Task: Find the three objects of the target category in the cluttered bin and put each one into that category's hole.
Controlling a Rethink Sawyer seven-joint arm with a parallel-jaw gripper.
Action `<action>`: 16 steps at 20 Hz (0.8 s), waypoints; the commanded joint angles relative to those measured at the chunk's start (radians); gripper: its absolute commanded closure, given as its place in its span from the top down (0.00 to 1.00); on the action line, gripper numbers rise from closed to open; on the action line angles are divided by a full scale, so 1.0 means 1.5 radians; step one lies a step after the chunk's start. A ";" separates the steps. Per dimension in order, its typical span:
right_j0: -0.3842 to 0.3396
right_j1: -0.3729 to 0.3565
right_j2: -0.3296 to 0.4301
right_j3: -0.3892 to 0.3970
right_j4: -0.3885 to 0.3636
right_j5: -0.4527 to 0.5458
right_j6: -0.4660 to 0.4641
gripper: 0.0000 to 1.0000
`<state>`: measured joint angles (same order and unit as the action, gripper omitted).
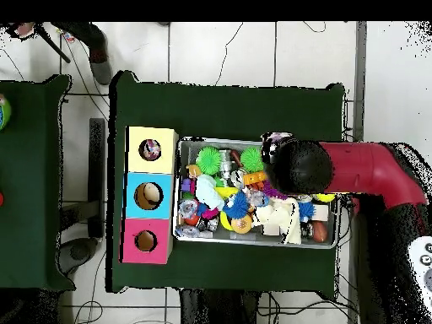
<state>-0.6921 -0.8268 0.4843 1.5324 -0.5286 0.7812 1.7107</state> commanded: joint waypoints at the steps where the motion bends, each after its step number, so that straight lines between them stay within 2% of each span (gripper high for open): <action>1: 0.047 -0.064 -0.034 0.093 0.061 0.066 0.105 0.00; 5: 0.079 -0.037 -0.069 0.075 0.057 0.038 0.122 0.00; 16: 0.122 0.048 -0.135 0.010 0.055 -0.013 0.154 0.00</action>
<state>-0.5091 -0.8502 0.3874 1.5569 -0.4443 0.7812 1.7111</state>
